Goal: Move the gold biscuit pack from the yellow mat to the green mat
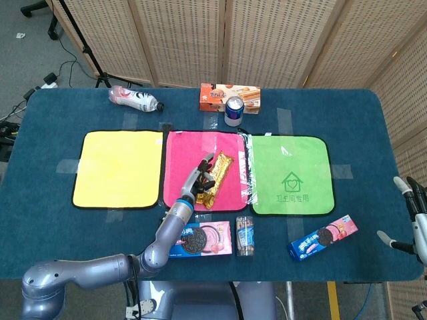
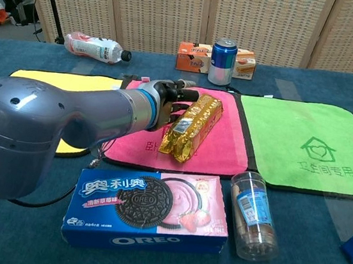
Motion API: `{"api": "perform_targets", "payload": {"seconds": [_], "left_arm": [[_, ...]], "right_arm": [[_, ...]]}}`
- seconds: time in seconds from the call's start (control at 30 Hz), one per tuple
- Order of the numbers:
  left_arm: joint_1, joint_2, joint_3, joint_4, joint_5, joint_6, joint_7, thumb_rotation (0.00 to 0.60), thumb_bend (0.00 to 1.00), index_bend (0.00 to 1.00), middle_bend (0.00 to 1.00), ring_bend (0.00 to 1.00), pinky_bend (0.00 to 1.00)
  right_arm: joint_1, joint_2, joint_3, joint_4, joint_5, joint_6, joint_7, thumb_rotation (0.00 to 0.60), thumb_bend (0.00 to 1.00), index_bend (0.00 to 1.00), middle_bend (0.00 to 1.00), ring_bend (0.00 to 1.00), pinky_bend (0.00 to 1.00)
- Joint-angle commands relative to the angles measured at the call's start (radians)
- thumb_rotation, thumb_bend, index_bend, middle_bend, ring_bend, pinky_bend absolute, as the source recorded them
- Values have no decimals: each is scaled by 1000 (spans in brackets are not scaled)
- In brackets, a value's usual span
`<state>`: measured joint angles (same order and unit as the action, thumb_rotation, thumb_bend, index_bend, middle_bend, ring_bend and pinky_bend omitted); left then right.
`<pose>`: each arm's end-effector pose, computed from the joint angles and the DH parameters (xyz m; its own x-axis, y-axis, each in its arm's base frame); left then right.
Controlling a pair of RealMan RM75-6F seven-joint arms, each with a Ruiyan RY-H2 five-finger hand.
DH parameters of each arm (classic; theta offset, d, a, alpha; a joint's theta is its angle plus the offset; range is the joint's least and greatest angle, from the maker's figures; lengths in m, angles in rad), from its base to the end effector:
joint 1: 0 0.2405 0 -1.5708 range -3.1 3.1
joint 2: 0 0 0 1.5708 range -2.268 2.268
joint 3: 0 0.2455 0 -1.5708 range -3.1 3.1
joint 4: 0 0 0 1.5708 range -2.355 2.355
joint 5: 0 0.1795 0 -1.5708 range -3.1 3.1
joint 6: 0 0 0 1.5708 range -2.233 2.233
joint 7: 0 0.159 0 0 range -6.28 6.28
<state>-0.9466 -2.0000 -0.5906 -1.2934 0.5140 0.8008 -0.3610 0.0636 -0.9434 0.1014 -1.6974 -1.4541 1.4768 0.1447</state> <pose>-0.0286 0.3594 -0.0963 -0.8291 0.3603 0.4275 0.5510 0.3964 0.7344 -0.2865 -0.1948 0.2366 0.3374 0.0434 0.9404 -0.9410 0.0413 0.3358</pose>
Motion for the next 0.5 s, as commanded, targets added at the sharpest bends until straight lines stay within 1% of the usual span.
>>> {"api": "perform_targets", "payload": {"seconds": [0.03,0.17,0.33,0.4,0.5], "left_arm": [[-5,-7,8,-1,15,27,28,600,1000,0,0,0,0],[40,40,9,-63,61,53,31,600,1000,0,0,0,0],[117,145,30,-161,156,88,39,600,1000,0,0,0,0],[152,209,50,-200,202,113,69,600,1000,0,0,0,0],[195,295,73,-247,238,155,122,600,993,0,0,0,0]], "right_arm": [[0,0,1,1,2,-1,0,600,0,0,0,0,0],[1,1,0,3,3,-4,5,600,0,0,0,0,0],[1,1,-1,3,0,-4,4,600,0,0,0,0,0],[1,0,-2,1,0,-6,1,600,0,0,0,0,0],[3,-4,-2,-1,-1,-6,-8,600,0,0,0,0,0]]}}
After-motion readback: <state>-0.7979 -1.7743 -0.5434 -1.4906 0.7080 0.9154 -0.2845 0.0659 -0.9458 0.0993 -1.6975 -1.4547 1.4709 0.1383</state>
